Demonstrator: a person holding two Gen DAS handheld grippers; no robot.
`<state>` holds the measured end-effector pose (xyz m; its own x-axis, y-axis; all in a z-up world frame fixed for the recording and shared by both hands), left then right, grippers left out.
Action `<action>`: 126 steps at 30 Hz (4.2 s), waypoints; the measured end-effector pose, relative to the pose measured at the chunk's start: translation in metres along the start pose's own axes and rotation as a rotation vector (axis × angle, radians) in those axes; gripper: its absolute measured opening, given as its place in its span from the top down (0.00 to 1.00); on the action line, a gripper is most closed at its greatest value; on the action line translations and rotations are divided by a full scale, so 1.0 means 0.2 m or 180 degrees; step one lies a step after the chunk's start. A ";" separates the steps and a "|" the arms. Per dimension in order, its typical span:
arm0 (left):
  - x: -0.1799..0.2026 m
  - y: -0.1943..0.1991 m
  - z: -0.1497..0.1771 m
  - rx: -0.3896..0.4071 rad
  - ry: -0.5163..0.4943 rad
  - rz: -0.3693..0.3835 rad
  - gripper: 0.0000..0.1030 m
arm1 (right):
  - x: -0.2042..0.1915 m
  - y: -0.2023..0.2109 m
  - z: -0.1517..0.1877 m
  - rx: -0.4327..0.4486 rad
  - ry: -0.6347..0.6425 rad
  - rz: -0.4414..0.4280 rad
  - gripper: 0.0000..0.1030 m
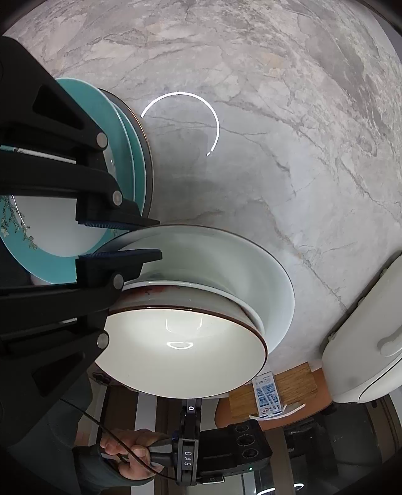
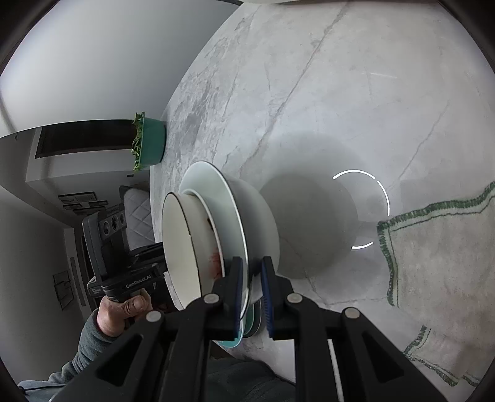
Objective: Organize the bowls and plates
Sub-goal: 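Lift the bowl stack with both grippers and carry it toward the teal plates, then lower the bowl stack onto the teal blossom plate stack with both grippers, then open both grippers and release the bowl stack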
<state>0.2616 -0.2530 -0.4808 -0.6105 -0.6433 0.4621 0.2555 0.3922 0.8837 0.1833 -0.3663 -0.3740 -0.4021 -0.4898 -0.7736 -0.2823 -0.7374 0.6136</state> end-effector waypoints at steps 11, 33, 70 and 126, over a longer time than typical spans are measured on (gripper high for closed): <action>0.02 0.06 -0.06 0.0089 -0.0036 -0.0066 0.92 | -0.02 0.02 0.01 0.0027 0.0055 -0.0012 0.84; -0.16 0.28 0.16 0.0299 0.0238 -0.0175 0.92 | -0.25 -0.17 0.06 -0.0226 0.0368 -0.0001 0.84; -0.39 0.43 0.80 0.0430 0.0907 -0.0216 0.91 | -0.41 -0.70 0.31 -0.0978 0.0743 0.0216 0.84; -0.26 1.00 1.12 0.1787 0.1619 -0.1841 0.00 | -0.53 -0.30 0.32 -0.0001 0.1764 0.0384 0.00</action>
<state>0.1769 0.0064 -0.3459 -0.0966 -0.9936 0.0588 -0.4619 0.0971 0.8816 0.1879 -0.2403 -0.3195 0.0860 -0.7415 -0.6654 -0.2625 -0.6611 0.7029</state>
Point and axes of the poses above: each gripper's, at about its wrist camera, not at the fingertips, and y roughly against the way its jaws point, x to its right, z to its underside, the point moved 9 cm from there along -y, roughly the way its jaws point, and after that the axes turned 7 degrees about -y, right-handed, at the moved point
